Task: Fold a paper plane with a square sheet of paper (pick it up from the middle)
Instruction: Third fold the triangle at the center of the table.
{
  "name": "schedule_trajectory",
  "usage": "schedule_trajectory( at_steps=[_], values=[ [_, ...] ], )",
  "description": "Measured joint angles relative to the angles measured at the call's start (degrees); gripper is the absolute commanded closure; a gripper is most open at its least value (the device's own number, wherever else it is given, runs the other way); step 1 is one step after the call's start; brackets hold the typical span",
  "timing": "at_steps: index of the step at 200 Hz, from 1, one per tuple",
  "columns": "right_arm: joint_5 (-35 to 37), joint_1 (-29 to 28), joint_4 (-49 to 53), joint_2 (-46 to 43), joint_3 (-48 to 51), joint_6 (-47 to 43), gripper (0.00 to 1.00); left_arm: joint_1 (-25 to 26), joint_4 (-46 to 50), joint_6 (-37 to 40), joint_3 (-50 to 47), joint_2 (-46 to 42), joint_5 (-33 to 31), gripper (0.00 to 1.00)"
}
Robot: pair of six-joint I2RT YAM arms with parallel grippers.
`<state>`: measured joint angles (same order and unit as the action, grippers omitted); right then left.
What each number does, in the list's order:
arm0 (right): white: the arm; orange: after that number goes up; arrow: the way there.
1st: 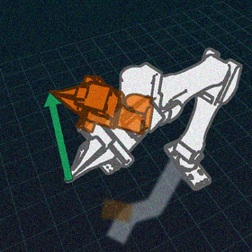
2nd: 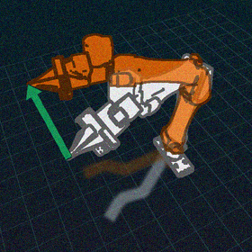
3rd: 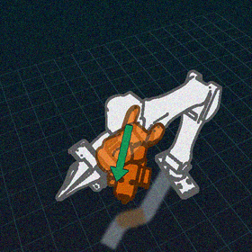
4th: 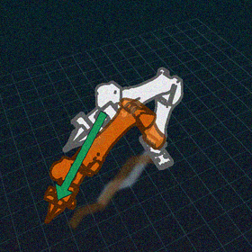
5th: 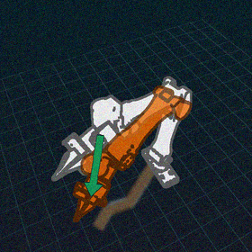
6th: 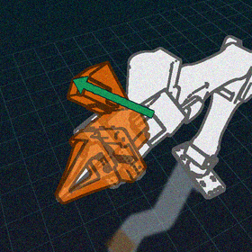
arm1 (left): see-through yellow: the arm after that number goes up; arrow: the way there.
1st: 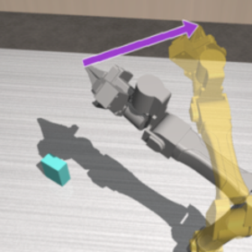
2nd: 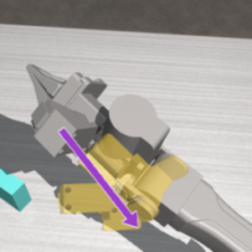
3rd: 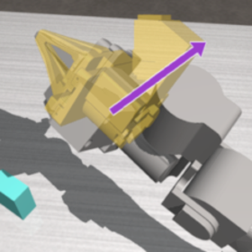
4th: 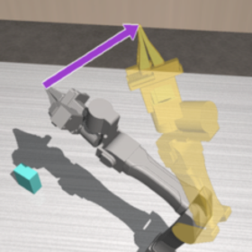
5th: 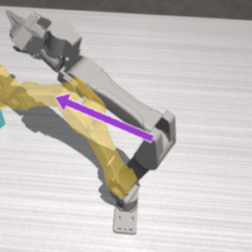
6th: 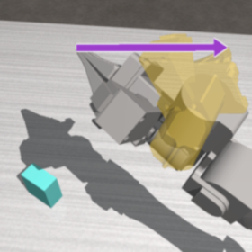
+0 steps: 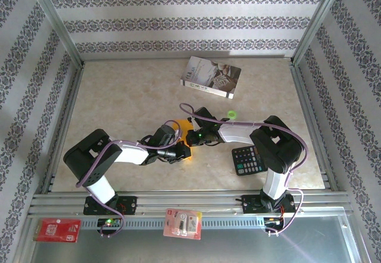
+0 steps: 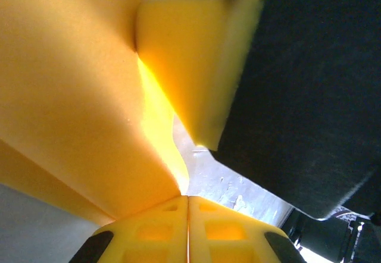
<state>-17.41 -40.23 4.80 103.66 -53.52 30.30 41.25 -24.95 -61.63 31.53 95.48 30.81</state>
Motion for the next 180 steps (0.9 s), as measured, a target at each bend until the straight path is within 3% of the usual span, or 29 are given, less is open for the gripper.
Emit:
schedule_trajectory(
  at_steps=[180],
  values=[
    [0.00,0.00,-0.11,0.00,0.00,-0.02,1.00,0.24,2.23,0.48,0.90,-2.32,0.17,0.92]
  ],
)
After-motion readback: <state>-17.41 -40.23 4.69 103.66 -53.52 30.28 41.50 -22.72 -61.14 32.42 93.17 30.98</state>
